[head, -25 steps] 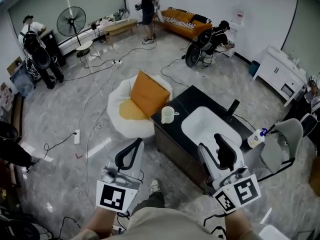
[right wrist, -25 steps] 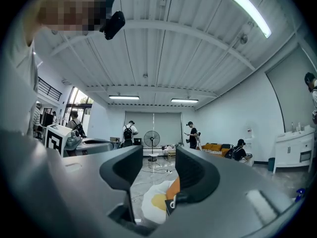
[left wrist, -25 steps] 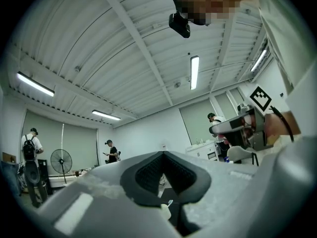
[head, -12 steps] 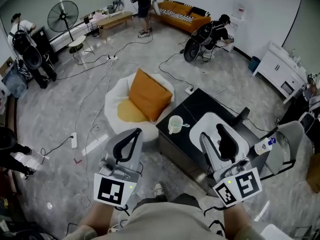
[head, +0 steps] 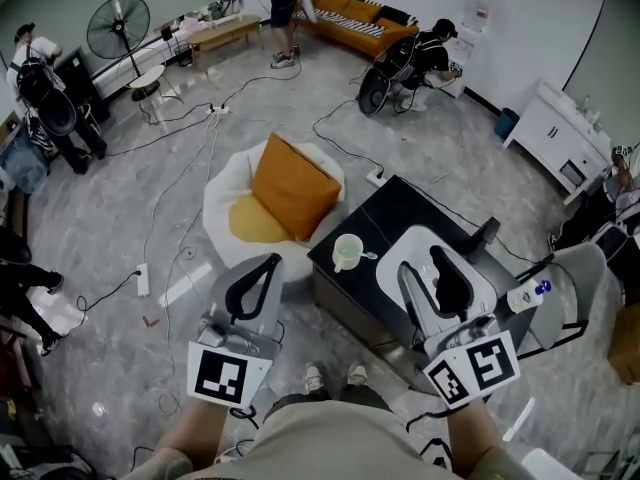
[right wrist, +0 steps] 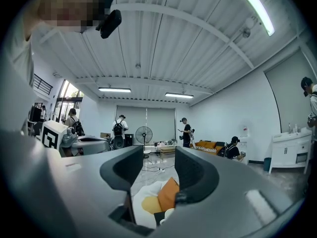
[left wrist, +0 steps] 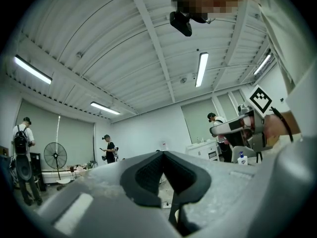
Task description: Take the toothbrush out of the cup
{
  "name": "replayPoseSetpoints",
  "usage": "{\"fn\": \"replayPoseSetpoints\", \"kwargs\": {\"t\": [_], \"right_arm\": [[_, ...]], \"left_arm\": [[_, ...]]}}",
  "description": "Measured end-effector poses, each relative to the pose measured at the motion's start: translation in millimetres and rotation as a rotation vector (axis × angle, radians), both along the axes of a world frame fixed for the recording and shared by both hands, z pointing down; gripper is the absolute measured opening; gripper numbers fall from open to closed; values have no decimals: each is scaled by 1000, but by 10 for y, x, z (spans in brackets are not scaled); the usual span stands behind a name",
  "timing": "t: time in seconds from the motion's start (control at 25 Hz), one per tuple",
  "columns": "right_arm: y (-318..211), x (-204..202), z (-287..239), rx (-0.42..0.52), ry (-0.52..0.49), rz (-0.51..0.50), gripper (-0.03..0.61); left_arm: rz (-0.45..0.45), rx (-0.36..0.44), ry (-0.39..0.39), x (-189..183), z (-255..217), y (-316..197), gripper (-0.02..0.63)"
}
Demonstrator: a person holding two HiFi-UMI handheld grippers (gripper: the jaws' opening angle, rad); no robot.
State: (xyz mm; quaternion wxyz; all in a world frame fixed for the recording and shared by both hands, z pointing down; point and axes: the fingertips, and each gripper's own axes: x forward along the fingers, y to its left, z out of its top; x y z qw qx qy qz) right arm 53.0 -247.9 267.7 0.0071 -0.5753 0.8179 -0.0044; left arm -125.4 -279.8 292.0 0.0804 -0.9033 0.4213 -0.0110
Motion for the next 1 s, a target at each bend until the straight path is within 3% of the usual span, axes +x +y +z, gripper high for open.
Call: {"fn": "replayPoseSetpoints", "kwargs": {"t": [0.36,0.64,1.0], "right_arm": [[-236,205,180,-18,-20,-10,204],[-672,317,609,-64,-63,-13,204],[-1180,342,1634,-241,-108,-47,204]], "left_arm": [[-23,-33,-2,157,149,-186,2],[-17,-55,-23,395,401,-463,2],[-15,-109,-6,658,875,-783,2]]}}
